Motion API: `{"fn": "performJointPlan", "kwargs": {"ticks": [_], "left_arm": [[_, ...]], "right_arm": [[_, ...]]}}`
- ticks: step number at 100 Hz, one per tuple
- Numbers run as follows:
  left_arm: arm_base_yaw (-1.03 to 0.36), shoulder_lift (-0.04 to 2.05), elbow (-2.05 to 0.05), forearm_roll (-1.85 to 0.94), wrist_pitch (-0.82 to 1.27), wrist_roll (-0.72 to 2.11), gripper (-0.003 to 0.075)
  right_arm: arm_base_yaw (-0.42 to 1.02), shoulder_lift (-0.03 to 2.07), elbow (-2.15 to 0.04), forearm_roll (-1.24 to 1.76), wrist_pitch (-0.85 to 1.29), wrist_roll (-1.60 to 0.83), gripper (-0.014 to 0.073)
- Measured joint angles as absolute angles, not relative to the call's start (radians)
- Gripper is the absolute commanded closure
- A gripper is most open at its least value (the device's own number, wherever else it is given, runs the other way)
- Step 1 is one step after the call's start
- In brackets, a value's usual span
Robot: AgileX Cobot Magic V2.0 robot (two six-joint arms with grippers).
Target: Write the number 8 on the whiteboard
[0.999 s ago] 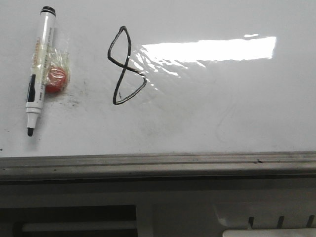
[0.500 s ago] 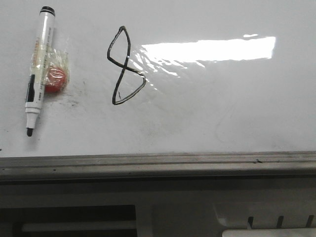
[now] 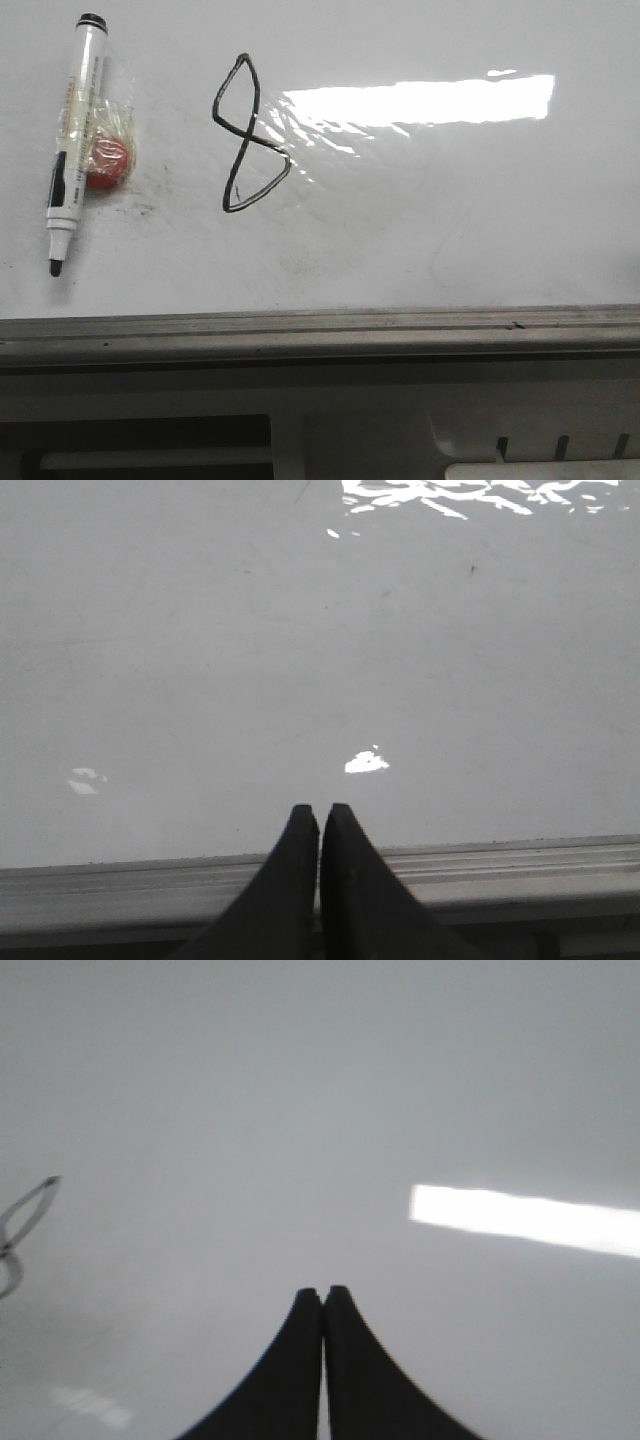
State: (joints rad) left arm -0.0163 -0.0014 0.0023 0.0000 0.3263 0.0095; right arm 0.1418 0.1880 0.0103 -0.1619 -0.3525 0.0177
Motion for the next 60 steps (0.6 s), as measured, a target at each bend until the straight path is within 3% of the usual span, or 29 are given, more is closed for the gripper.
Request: {"fn": "performJointPlan", "kwargs": {"ticks": [23,60], "left_arm": [[-0.016,-0.001,0.002,0.000,0.327,0.009,0.0741],[-0.016,-0.001,0.002,0.000,0.327,0.007,0.0741]], "right_arm": [[-0.101,0.162,0.010,-0.162,-0.314,0.022,0.0657],[-0.150,0.076,0.010,-0.110,0.124,-0.021,0.0657]]}}
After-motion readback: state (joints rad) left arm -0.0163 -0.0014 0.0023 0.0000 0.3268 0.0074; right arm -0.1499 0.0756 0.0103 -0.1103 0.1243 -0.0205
